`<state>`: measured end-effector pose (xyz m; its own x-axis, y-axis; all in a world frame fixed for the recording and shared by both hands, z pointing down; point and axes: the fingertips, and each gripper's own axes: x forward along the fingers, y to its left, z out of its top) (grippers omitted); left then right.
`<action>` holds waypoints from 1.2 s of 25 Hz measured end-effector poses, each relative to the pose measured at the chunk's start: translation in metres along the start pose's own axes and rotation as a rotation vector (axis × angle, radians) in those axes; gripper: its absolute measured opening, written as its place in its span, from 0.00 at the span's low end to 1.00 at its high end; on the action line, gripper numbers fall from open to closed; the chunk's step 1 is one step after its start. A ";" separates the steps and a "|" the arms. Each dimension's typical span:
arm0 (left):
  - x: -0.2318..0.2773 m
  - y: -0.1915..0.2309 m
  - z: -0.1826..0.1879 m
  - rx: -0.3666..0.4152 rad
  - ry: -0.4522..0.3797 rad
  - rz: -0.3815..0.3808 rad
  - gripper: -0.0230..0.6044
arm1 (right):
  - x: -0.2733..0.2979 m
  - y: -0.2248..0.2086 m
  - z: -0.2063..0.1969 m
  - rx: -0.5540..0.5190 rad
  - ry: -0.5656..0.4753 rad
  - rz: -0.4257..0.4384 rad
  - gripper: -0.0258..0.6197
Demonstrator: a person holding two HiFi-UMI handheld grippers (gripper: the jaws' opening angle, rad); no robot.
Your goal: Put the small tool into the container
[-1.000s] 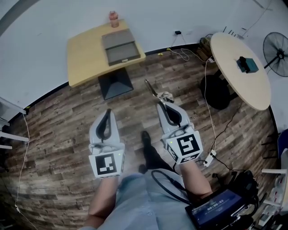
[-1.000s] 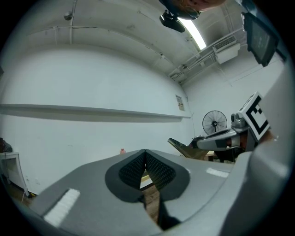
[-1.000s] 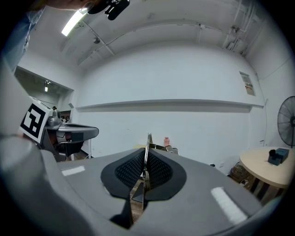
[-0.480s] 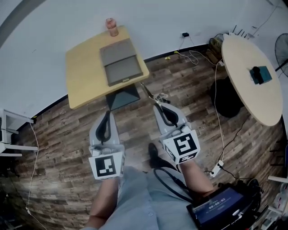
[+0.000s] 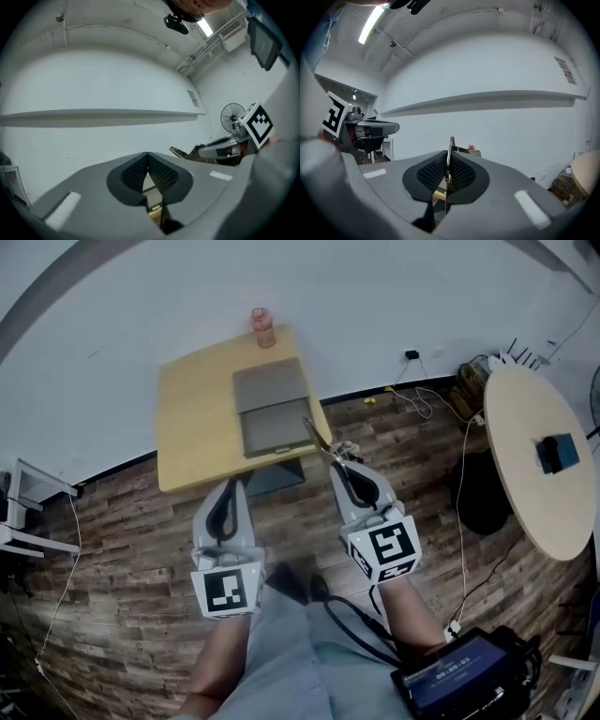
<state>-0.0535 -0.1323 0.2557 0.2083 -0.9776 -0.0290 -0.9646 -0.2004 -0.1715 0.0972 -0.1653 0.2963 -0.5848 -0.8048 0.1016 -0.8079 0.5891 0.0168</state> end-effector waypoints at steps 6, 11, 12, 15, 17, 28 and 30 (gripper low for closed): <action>0.029 0.031 -0.013 -0.060 0.012 0.035 0.05 | 0.044 -0.008 -0.001 -0.007 0.022 0.007 0.05; 0.064 0.051 -0.029 -0.094 0.019 0.035 0.05 | 0.084 -0.015 -0.008 -0.013 0.047 0.018 0.05; 0.072 0.056 -0.032 -0.098 0.023 0.035 0.05 | 0.093 -0.016 -0.009 -0.014 0.054 0.021 0.05; 0.096 0.075 -0.043 -0.114 0.030 0.040 0.05 | 0.125 -0.019 -0.016 -0.020 0.081 0.039 0.05; 0.112 0.088 -0.053 -0.129 0.040 0.045 0.05 | 0.148 -0.022 -0.023 -0.025 0.107 0.051 0.05; 0.191 0.149 -0.097 -0.180 0.102 0.039 0.05 | 0.252 -0.025 -0.044 -0.068 0.179 0.121 0.05; 0.202 0.158 -0.105 -0.188 0.119 0.042 0.05 | 0.266 -0.024 -0.051 -0.066 0.187 0.131 0.05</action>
<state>-0.1811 -0.3679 0.3261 0.1577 -0.9837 0.0865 -0.9875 -0.1570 0.0146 -0.0353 -0.3904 0.3734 -0.6558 -0.6970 0.2899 -0.7155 0.6964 0.0558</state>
